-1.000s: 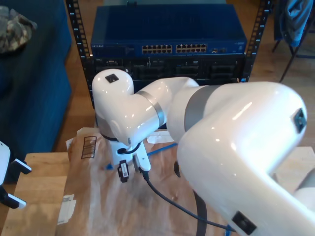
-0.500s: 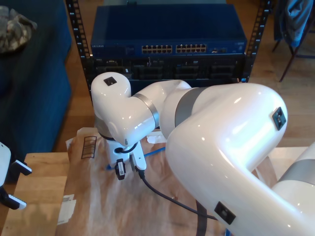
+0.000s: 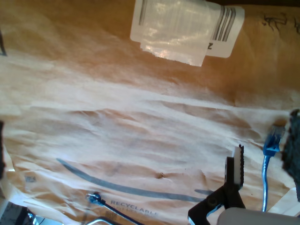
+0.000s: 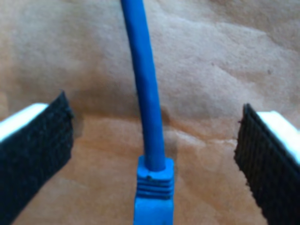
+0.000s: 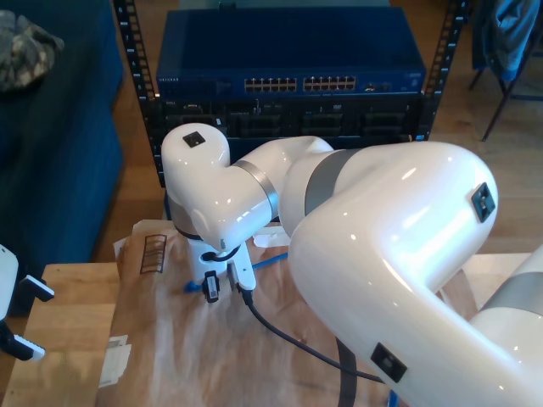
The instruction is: Grab the cable and plug it in
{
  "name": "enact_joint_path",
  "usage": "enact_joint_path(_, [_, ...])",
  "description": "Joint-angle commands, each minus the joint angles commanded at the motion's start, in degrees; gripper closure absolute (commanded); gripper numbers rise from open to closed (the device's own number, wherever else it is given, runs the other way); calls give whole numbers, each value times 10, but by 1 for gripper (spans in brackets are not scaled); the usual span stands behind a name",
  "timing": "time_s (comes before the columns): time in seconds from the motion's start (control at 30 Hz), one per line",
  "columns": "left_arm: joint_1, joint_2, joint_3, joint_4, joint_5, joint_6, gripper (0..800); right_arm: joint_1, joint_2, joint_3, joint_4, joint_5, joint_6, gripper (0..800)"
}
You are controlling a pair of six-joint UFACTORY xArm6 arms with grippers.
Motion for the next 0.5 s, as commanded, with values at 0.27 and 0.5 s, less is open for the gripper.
enact_joint_path(0.27, [0, 1, 0, 1, 0, 0, 1, 1, 0, 2, -13, 0, 16, 497])
enact_joint_path(0.5, [-1, 1, -1, 1, 0, 0, 1, 4, -4, 9, -113, 3, 94, 792])
